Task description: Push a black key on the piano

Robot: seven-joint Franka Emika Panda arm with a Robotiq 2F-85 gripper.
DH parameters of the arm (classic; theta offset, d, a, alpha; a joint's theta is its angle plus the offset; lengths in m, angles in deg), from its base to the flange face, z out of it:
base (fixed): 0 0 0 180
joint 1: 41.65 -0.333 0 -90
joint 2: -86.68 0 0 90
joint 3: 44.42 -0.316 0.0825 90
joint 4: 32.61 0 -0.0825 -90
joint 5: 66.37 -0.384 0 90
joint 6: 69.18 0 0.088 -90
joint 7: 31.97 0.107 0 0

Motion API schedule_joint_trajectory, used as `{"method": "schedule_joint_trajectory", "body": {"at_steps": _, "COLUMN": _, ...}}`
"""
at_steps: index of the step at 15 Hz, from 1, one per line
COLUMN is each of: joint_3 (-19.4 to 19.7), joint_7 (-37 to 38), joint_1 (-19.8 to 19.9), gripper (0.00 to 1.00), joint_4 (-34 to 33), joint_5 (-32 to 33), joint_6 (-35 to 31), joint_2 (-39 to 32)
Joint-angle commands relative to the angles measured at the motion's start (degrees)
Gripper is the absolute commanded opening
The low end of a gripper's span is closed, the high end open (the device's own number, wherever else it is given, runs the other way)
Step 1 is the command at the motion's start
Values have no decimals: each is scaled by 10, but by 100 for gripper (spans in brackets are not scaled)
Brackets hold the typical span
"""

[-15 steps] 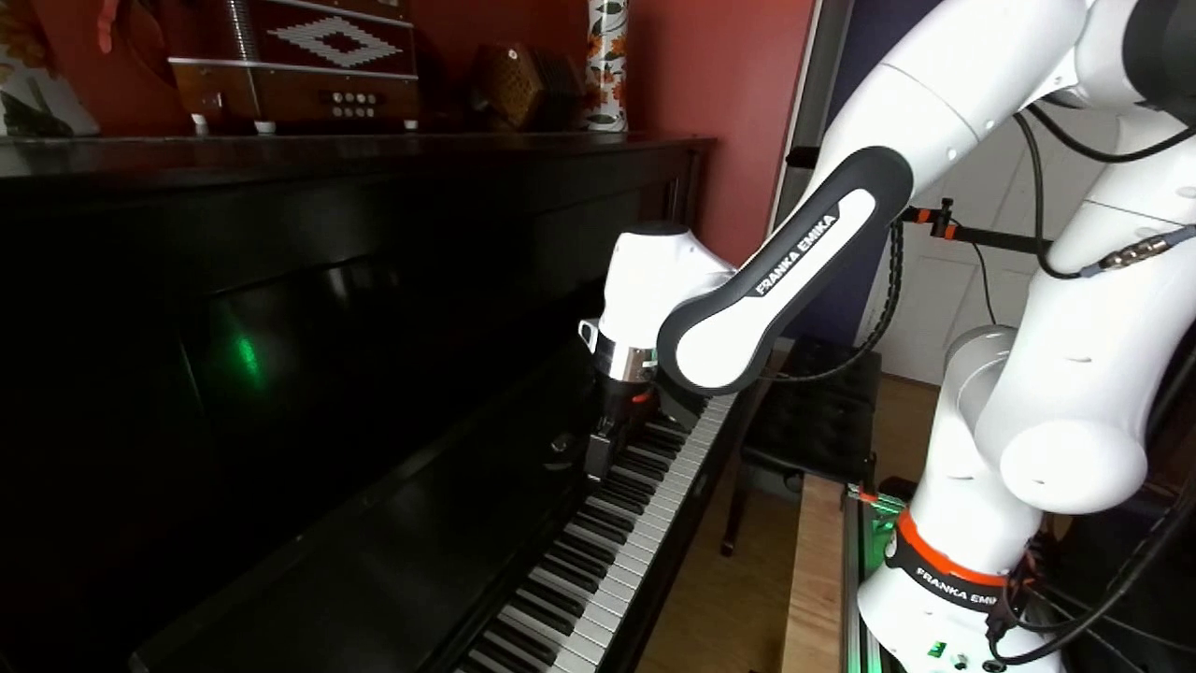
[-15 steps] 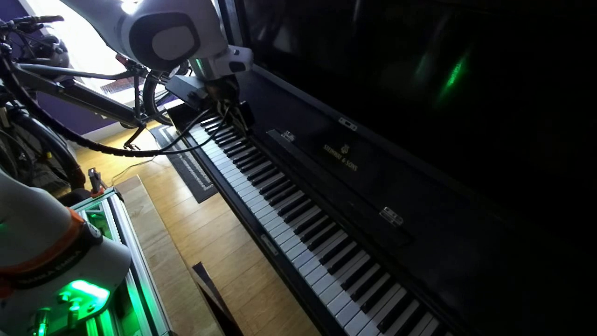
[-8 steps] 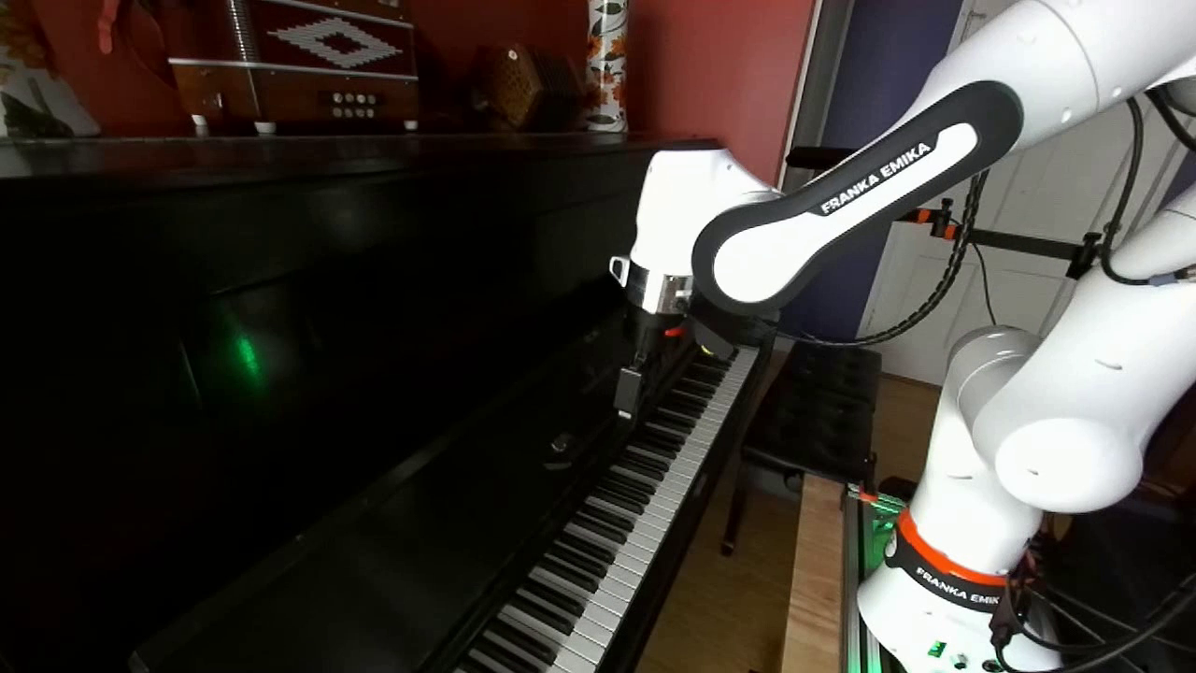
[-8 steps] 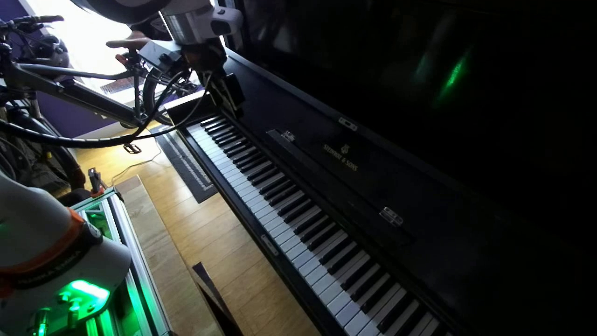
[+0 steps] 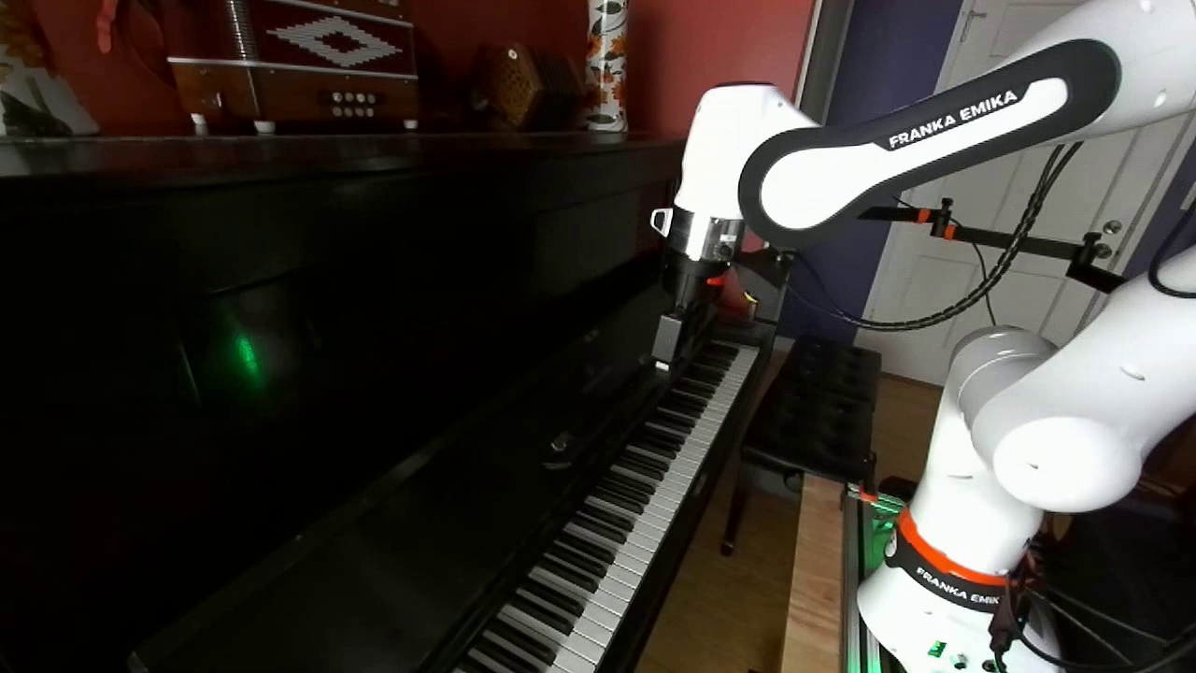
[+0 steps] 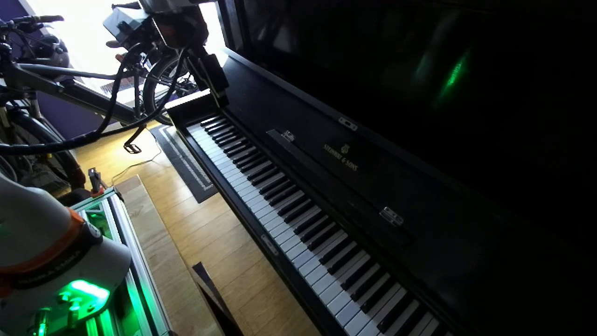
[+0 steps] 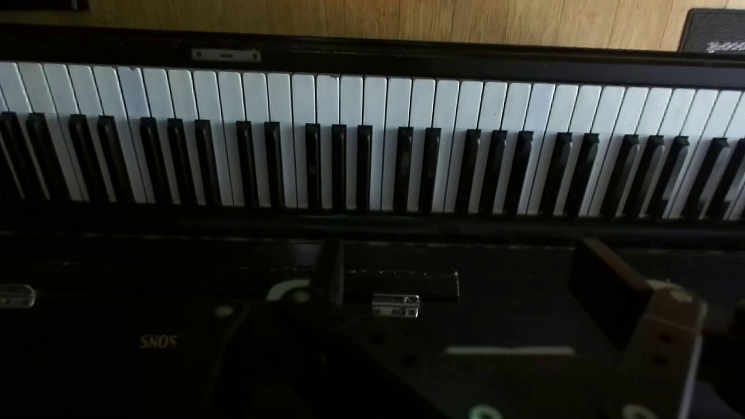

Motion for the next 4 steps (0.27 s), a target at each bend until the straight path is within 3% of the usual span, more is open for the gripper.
{"method": "schedule_joint_trajectory", "body": {"at_steps": 1, "joint_3": 0, "joint_7": -3, "joint_1": 4, "gripper": 100, "joint_4": 0, "joint_5": -2, "joint_6": 4, "joint_2": 9}}
{"method": "schedule_joint_trajectory", "body": {"at_steps": 4, "joint_3": 1, "joint_7": -5, "joint_1": 6, "gripper": 100, "joint_4": 3, "joint_5": -1, "joint_6": 5, "joint_2": 17}}
